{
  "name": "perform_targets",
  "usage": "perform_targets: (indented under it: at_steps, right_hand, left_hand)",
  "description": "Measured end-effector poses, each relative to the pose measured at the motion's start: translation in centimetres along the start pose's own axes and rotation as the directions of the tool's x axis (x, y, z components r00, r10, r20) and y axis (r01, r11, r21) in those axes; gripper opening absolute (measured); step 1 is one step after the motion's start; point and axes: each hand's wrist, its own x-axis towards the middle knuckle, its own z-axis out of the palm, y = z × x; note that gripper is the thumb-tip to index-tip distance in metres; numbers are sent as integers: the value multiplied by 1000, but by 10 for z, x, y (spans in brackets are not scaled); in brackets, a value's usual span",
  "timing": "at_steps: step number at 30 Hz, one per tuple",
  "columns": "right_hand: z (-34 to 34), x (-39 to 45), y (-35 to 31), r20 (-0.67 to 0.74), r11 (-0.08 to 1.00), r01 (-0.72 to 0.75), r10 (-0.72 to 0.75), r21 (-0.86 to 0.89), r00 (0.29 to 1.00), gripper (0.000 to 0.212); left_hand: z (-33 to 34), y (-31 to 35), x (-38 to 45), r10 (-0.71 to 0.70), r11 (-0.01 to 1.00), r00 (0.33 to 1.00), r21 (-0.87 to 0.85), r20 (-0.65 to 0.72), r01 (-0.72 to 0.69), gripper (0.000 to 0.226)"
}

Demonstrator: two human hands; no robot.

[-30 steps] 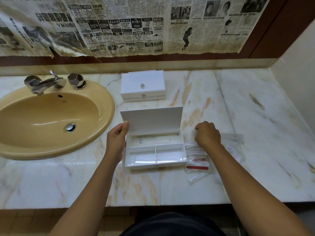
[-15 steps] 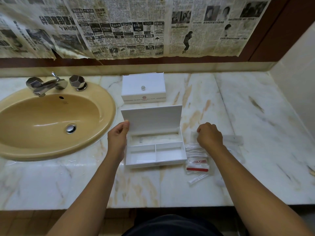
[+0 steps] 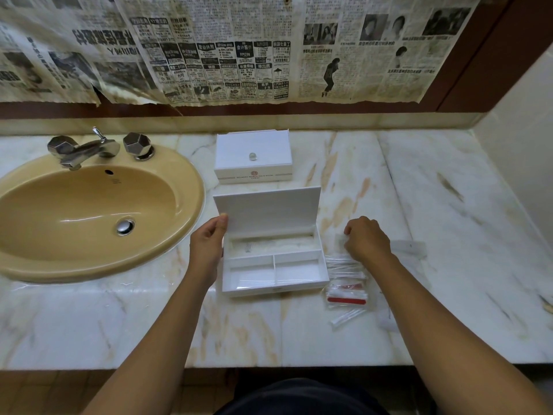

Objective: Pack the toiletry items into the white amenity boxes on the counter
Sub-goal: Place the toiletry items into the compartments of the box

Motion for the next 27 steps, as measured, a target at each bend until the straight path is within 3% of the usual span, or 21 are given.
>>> perform_targets:
  at_steps: [8,11,14,19,22,25,27]
  right_hand:
    - [-3,-1,-3,-34,999,12,-10,37,999,18]
    - [-4,-4,-6,-116,993,30,-16,113,993,17]
    - [-13,-7,-16,-263,970,136,-80,202,961,13]
    - [-50,-21,-43,-591,839,410,-137,357,795,15]
    - [-74,-35,-63,-754,680,595,-95,428,650,15]
    - [-87,-54,-86,-842,526,734,-60,430,537,14]
    - [-86,-66,-102,-852,431,793,-96,430,514,14]
  left_hand:
    - [0,-1,-1,10,1000,1000,-19,10,-10,33]
    - [1,-1,0,6,1000,1000,-24,11,-6,29]
    - [1,-1,1,-7,1000,1000,-20,-1,7,26]
    - [0,-1,1,-7,1000,1000,-14,-3,7,27]
    - [0,0,-1,13,1000,1000,-12,20,-13,29]
    - [0,2,-1,12,1000,1000,-7,17,-12,26]
    - [0,3,-1,5,1000,1000,-9,11,-5,23]
